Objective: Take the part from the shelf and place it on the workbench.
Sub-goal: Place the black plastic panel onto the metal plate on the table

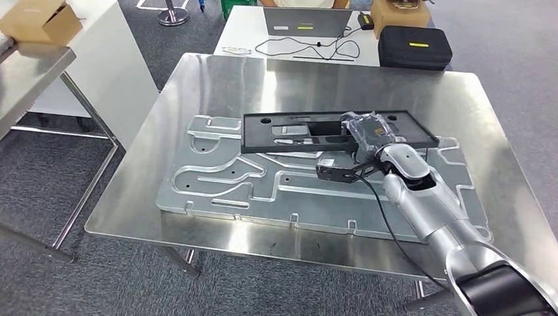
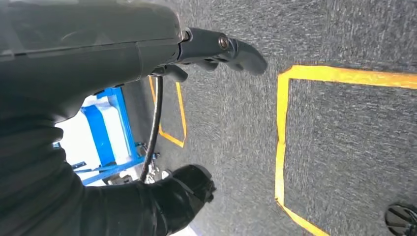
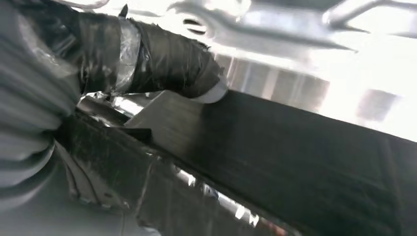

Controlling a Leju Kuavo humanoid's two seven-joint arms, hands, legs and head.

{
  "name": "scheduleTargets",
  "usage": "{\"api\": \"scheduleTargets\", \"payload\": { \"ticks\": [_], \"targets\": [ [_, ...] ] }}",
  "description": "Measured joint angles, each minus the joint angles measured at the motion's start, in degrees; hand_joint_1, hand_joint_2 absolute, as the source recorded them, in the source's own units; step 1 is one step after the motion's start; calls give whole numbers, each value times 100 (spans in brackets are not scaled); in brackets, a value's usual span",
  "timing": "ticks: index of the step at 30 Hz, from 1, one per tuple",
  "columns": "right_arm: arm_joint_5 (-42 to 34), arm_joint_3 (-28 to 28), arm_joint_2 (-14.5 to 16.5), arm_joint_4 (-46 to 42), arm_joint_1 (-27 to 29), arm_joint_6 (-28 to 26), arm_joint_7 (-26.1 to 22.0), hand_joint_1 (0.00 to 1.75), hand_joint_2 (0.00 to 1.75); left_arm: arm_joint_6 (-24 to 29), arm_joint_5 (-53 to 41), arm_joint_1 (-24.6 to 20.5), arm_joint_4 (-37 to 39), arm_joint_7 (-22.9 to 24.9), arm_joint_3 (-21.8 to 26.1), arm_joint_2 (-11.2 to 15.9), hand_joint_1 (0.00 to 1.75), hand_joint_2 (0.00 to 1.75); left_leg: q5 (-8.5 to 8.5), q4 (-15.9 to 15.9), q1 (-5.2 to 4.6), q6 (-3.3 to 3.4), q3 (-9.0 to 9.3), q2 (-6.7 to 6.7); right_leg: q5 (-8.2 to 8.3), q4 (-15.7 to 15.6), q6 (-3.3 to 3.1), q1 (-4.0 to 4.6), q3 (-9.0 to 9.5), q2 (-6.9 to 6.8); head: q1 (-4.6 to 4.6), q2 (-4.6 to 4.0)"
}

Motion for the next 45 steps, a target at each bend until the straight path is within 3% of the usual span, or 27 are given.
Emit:
{"api": "scheduleTargets", "payload": {
  "ticks": [4, 10, 14, 16, 18, 20, 21, 22, 23, 25, 27, 29, 31, 33, 35, 37, 38, 39, 41, 42, 43, 45],
  "targets": [
    [-19, -61, -62, 58, 24, -34, -74, 0, 0, -151, 0, 19, -4, -83, 0, 14, 0, 0, 60, -84, 6, -14, 56, -12, 17, -57, -32, -2, 53, -6, 0, 0],
    [-27, -125, -132, -184, 81, -10, -24, 0, 0, -282, 1, 7, -54, 63, 3, -20, 0, 0, -2, -79, -14, 55, 60, -46, -26, -220, -18, -6, 145, -36, 2, 0],
    [-4, -178, -144, -670, 196, 48, 110, 0, 0, -295, 0, -3, -180, 164, 4, -70, 0, 0, -73, -48, -57, 155, 75, -49, -44, -279, 150, -33, 190, -46, 1, 0],
    [3, -210, -148, -899, 231, 112, 176, 0, 0, -311, 0, -4, -231, 178, 4, -90, 0, 0, -66, -105, -30, 203, 139, -45, -85, -244, 200, -43, 216, -39, 2, 0],
    [4, -237, -158, -1086, 249, 173, 222, 0, 0, -326, 0, -5, -273, 182, 4, -111, 0, 0, -49, -174, -1, 256, 219, -38, -306, 132, 213, -49, 80, -24, 3, 0],
    [4, -243, -175, -1196, 287, 201, 237, 0, 0, -333, 0, -11, -295, 183, 4, -129, 0, 0, -56, -185, -11, 286, 246, -36, -670, 925, 201, -50, -332, -12, 3, 0],
    [4, -243, -184, -1232, 321, 204, 241, 0, 0, -335, 0, -12, -300, 183, 4, -139, 0, 0, -61, -183, -17, 288, 249, -38, -768, 1270, 196, -50, -539, -9, 4, 0],
    [4, -243, -192, -1263, 357, 205, 243, 0, 0, -336, 0, -12, -304, 184, 4, -148, 0, 0, -66, -178, -22, 286, 251, -41, -751, 1448, 187, -50, -674, -8, 3, 0],
    [4, -243, -199, -1290, 381, 205, 243, 0, 0, -336, 0, -10, -307, 184, 4, -154, 0, 0, -66, -166, -25, 279, 254, -45, -606, 1392, 172, -49, -695, -7, 4, 0],
    [4, -247, -207, -1348, 396, 201, 243, 0, 0, -336, 0, -10, -312, 189, 4, -161, 0, 0, -71, -123, -28, 256, 256, -54, -139, 713, 113, -34, -446, -8, 4, 0],
    [11, -258, -211, -1449, 411, 187, 244, 0, 0, -335, 0, -15, -328, 207, 4, -176, 0, 0, -69, -82, -33, 213, 239, -64, 152, 112, 55, 7, -177, -11, 4, 0],
    [26, -283, -210, -1631, 451, 168, 264, 0, 0, -333, 0, -16, -354, 233, 4, -207, 0, 0, -41, -77, -30, 147, 219, -72, 204, -20, 23, 42, -125, -11, 4, 0],
    [55, -304, -193, -1884, 507, 164, 330, 0, 0, -330, 0, -16, -394, 260, 4, -237, 0, 0, -38, -73, -36, 73, 201, -77, 255, -85, -29, 18, -145, -23, 5, 0],
    [126, -308, -151, -2199, 583, 178, 425, 0, 0, -302, -1, -17, -433, 278, 4, -261, 0, 0, -305, 194, -20, -13, 91, -63, 339, -151, -105, -25, -179, -54, -3, 0],
    [232, -312, -98, -2535, 689, 189, 516, 0, 0, -229, -2, -12, -451, 283, 4, -283, 0, 0, -790, 878, 36, -103, -153, -38, 405, -160, -147, -36, -253, -79, -10, 0],
    [329, -315, -48, -2826, 824, 188, 572, 0, 0, -119, -2, 9, -457, 282, 0, -307, 0, 0, -1053, 1447, 90, -179, -303, -19, 460, -142, -138, -43, -347, -88, -10, 0],
    [356, -315, -28, -2952, 892, 187, 574, 0, 0, -63, -1, 21, -457, 282, -2, -320, 0, 0, -1024, 1443, 114, -212, -230, -10, 483, -124, -123, -53, -395, -89, -10, 0],
    [369, -315, -16, -3067, 951, 187, 564, 0, 0, -11, -1, 31, -458, 284, -4, -331, 0, 0, -905, 1204, 138, -239, -36, -1, 502, -96, -105, -66, -445, -90, -10, 0],
    [356, -318, -8, -3283, 1034, 191, 533, 0, 0, 75, -1, 35, -464, 300, -4, -348, 0, 0, -663, 390, 165, -264, 512, 0, 530, -24, -58, -88, -537, -95, -11, 0],
    [338, -322, -5, -3378, 1065, 195, 518, 0, 0, 111, -1, 38, -470, 315, -5, -356, 0, 0, -580, 108, 158, -246, 679, -14, 545, 2, -28, -92, -568, -96, -8, 0],
    [315, -327, -4, -3467, 1099, 200, 503, 0, 0, 139, -1, 44, -479, 336, -5, -366, 0, 0, -557, -52, 146, -219, 754, -27, 563, 24, 7, -90, -589, -97, -6, 0],
    [269, -335, -2, -3615, 1183, 217, 475, 0, 0, 180, -1, 57, -501, 376, -7, -389, 0, 0, -517, -73, 119, -133, 694, -43, 619, 21, 97, -83, -607, -92, 0, 0]
  ]
}}
